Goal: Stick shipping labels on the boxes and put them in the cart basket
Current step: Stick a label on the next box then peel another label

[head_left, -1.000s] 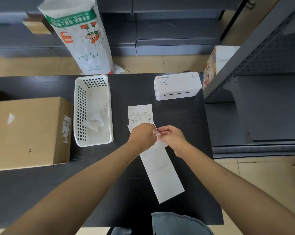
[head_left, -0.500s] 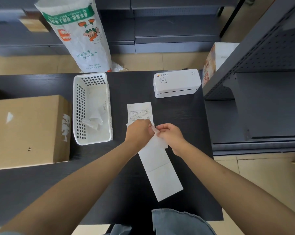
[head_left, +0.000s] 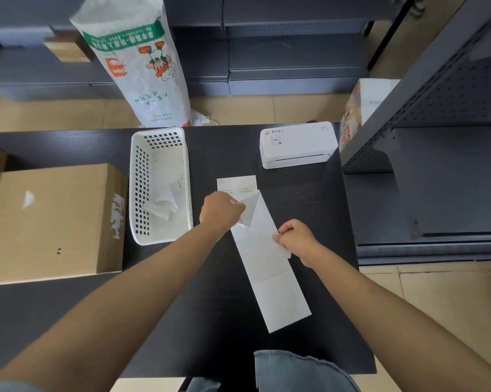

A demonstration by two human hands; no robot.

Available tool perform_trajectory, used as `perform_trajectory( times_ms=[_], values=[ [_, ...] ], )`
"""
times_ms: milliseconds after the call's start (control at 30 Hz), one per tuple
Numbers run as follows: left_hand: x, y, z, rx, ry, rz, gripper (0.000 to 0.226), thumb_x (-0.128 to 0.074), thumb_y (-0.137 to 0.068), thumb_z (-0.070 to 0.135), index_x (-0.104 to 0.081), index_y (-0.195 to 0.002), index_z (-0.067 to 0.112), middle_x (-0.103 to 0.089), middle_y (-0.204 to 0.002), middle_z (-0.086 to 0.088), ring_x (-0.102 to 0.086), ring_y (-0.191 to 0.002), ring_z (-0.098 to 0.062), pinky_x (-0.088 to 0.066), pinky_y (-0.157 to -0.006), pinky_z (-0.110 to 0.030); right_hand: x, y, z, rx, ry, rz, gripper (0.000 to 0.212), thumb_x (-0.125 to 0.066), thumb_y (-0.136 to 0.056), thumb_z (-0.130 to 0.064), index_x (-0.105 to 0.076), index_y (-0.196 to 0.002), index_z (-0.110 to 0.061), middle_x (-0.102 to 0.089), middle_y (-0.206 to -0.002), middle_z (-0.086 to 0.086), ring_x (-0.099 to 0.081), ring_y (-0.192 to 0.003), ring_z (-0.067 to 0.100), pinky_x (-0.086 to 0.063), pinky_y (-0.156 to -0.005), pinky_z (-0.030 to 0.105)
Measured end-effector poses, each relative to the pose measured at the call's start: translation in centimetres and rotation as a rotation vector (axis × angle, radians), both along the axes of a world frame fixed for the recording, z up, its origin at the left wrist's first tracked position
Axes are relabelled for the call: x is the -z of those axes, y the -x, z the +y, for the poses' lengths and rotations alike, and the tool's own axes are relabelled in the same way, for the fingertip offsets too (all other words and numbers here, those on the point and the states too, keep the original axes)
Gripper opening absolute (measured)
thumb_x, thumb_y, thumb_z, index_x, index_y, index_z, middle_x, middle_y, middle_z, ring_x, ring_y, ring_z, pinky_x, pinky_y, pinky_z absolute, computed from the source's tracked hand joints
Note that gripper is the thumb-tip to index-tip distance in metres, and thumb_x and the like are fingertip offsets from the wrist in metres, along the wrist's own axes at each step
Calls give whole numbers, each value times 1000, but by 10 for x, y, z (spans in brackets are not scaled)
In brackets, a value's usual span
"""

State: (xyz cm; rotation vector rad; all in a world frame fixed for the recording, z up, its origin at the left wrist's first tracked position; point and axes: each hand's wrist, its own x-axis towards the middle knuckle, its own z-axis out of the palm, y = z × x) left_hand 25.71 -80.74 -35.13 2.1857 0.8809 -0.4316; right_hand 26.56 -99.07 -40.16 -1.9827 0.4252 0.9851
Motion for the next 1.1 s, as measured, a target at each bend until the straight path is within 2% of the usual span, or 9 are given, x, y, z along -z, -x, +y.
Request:
perform_trajectory(
  times_ms=[100,200,300,400,533,700,833,1000,1100],
  values=[
    [-2,-2,5,-57,16,16,20,-61,-81,14,-72,-90,2,-70,-90,-12,-67,-82,-25,-56,-75,-35,3,0,-3,-32,10,-37,15,-64,-85,-6,-57,-82,-18,-61,-100,4,-57,-88,18,-49,-71,28],
    [-8,-5,14,-101,28,8,22,-57,-77,11,-72,-87,-3,-71,-89,-18,-62,-72,-26,-52,-67,-33,6,1,-9,-67,38,-86,17,-63,-85,-5,-62,-77,-21,-64,-97,0,-59,-88,18,-49,-68,26],
    [-15,-8,23,-96,-11,20,22,-55,-77,10,-70,-83,-4,-66,-77,-14,-57,-66,-25,-47,-61,-29,8,3,-11,-135,81,-112,19,-61,-86,-7,-63,-76,-23,-65,-96,-3,-58,-82,11,-45,-60,19],
    [-24,-13,33,-79,-90,32,18,-51,-82,11,-62,-73,1,-57,-66,-9,-55,-66,-26,-41,-56,-26,11,5,-11,-212,148,-127,21,-57,-87,-7,-63,-77,-24,-64,-96,-5,-56,-81,9,-43,-63,18],
    [-38,-22,52,-100,-208,-56,22,-49,-87,13,-66,-96,3,-63,-87,-11,-59,-77,-28,-47,-67,-30,11,4,-10,-264,199,-124,22,-51,-87,-5,-65,-83,-22,-63,-99,-4,-57,-87,12,-45,-69,21],
    [-51,-29,66,-153,-291,-136,30,-45,-93,18,-57,-118,6,-63,-110,-13,-61,-95,-31,-53,-84,-39,5,8,-11,-332,249,-149,21,-42,-89,-8,-62,-90,-14,-62,-100,2,-58,-86,18,-48,-65,25],
    [-56,-26,62,-103,-287,-211,27,-46,-93,18,-58,-115,8,-64,-108,-12,-62,-90,-30,-55,-82,-43,-5,13,-6,-463,327,-244,20,-41,-94,-19,-59,-87,-12,-61,-93,5,-59,-79,20,-51,-65,29],
    [-59,-15,48,-24,-247,-269,28,-47,-91,17,-58,-116,10,-63,-111,-11,-59,-91,-27,-49,-78,-34,-27,13,9,-625,657,-455,54,-33,-98,-46,-68,-92,-6,-56,-111,10,-54,-98,25,-50,-82,36],
    [-66,-8,44,-13,-223,-301,28,-47,-91,14,-59,-116,10,-64,-112,-9,-59,-94,-26,-52,-80,-35,-44,7,17,-528,605,-647,52,-34,-99,-45,-68,-84,-9,-54,-101,5,-53,-93,20,-48,-72,31]
  ],
)
